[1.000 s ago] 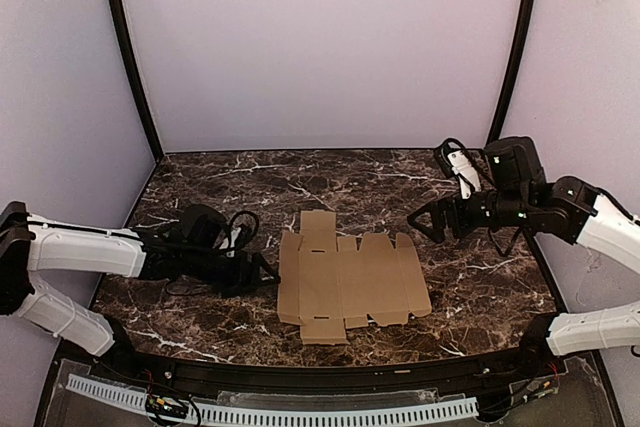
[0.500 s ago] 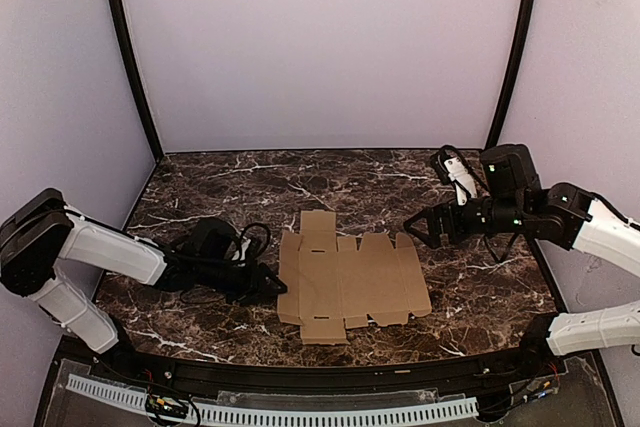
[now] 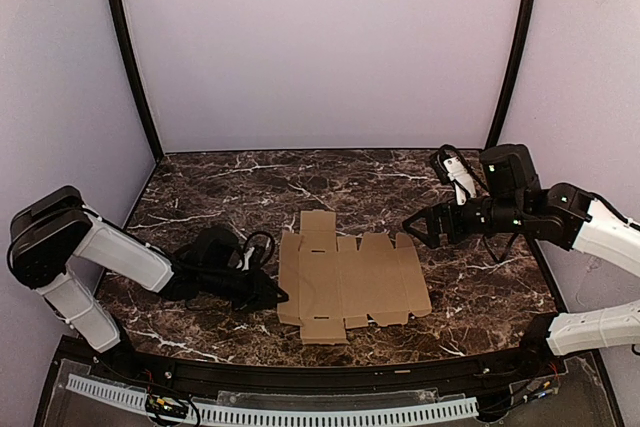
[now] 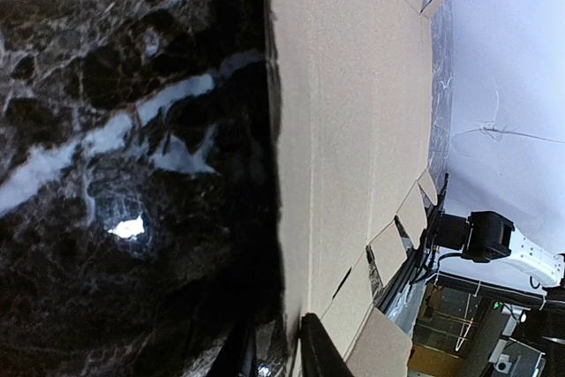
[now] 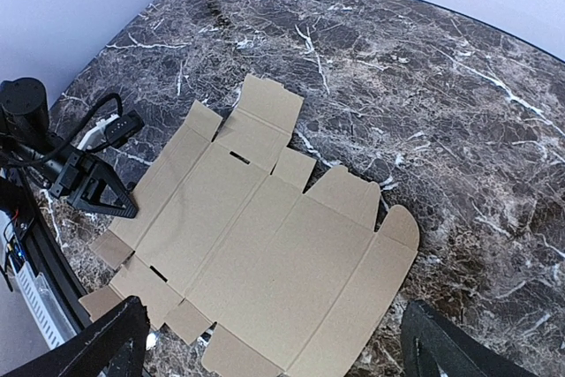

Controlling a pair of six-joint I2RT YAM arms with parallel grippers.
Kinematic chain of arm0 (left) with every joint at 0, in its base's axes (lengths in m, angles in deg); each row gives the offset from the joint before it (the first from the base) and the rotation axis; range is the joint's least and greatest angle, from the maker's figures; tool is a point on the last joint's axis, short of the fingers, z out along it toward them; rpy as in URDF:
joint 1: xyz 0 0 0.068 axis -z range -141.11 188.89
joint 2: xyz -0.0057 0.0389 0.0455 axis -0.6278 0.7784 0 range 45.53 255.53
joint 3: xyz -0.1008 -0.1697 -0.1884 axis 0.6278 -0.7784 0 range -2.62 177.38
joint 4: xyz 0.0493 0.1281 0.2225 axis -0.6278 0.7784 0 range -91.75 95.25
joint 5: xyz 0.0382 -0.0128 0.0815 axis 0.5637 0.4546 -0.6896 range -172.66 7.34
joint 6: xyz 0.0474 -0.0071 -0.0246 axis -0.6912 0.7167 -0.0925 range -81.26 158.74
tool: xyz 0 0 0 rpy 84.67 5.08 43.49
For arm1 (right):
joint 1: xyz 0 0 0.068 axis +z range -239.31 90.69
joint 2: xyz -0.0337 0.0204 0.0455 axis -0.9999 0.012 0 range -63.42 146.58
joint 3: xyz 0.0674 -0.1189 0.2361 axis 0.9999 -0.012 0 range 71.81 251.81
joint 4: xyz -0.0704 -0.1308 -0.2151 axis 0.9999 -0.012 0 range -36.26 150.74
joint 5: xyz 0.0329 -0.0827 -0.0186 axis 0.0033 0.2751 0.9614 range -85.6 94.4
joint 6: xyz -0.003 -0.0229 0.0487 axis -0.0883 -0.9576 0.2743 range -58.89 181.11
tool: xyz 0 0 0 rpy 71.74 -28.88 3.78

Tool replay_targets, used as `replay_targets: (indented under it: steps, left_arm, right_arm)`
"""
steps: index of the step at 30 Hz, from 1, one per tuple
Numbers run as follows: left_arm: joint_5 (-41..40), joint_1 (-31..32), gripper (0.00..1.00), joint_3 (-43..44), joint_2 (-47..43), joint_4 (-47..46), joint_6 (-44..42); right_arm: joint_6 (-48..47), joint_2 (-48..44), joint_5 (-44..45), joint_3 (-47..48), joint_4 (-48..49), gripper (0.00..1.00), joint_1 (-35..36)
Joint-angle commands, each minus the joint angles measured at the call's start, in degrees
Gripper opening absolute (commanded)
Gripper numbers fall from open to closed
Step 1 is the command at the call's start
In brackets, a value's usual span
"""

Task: Fold the paper box

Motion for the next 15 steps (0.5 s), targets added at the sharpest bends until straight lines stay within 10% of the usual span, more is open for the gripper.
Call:
replay_targets:
  steps: [1, 7, 15]
  left_arm:
    - [1.5, 0.5, 0.13, -1.5, 1.5, -4.9, 1.6]
    - [1.4, 0.5, 0.01, -0.6, -0.1, -3.0, -0.1]
    - [1.2, 0.5, 0.01, 14.2, -8.0, 26.5, -19.7]
  right_arm:
    - [0.8, 0.1, 0.0, -0.3, 2.0, 0.99, 0.9]
    - [0.4, -0.4, -0.6, 0.0, 1.9, 0.99, 1.1]
    - [-9.1, -0.5, -6.6, 4.5, 1.0, 0.99, 1.5]
